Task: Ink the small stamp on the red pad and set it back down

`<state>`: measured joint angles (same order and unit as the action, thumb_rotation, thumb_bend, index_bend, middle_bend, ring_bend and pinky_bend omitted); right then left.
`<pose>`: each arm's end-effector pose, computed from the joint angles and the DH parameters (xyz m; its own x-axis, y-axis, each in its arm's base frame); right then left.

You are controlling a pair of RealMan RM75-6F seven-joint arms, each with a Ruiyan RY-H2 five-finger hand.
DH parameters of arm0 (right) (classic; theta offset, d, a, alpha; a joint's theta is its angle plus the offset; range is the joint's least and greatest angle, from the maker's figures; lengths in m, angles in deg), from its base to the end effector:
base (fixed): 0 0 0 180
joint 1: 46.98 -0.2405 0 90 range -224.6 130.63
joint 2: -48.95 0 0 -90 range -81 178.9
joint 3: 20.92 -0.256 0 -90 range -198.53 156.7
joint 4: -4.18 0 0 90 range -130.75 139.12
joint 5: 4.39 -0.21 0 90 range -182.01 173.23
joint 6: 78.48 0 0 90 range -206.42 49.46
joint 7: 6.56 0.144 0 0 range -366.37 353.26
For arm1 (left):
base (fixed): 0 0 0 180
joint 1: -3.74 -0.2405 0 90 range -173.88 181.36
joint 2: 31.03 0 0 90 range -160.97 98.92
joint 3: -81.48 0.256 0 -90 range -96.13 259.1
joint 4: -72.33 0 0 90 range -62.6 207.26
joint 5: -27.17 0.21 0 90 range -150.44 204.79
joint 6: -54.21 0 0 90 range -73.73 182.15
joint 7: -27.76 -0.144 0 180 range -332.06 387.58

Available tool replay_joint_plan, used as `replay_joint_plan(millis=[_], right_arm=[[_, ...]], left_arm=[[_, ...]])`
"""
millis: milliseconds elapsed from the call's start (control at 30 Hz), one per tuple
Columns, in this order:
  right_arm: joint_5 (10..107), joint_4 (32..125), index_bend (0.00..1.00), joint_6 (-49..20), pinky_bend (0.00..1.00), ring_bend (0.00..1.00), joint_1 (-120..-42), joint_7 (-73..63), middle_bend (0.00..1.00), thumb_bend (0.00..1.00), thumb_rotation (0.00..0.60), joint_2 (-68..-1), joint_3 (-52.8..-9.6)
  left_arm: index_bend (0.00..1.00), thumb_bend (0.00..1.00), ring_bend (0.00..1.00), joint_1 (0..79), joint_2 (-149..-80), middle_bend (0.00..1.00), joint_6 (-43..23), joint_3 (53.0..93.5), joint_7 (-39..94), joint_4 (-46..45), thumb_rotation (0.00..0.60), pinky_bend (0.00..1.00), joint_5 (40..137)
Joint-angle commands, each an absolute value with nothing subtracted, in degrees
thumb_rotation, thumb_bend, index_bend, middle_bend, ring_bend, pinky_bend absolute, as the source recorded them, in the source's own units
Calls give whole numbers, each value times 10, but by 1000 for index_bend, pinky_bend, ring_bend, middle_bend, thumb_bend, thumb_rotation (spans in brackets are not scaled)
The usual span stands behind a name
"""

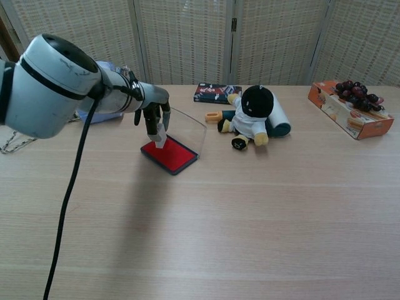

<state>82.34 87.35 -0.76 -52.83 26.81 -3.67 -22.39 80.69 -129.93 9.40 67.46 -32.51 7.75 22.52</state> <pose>-0.3578 -0.1840 0.2320 0.1819 -0.1054 0.9776 -0.9807 0.0535 0.1882 -0.0507 0.4393 -0.0646 0.5987 0.4810 0.6405 0.7824 -0.1800 -0.5961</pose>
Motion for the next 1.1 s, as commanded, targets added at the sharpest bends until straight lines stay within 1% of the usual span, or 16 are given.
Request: replay_joint_plan(millis=[33,500,1100], right_arm=[[822,875,20,-10,0,0,-529,264,0,414,600,-38,-224],[816,876,20,-15,0,0,-531,251,0,416,600,-42,-226],[813,883,20,-10,0,0,-528,237,0,416,600,-42,-228]], left_arm=[[694,326,316,802,-1296,506,102,675,-317,79,600,376,233],[695,326,316,784,-1290,506,143,687,-269,92,600,376,263],[700,327,316,754,-1291,513,183,710,-175,114,600,376,328]])
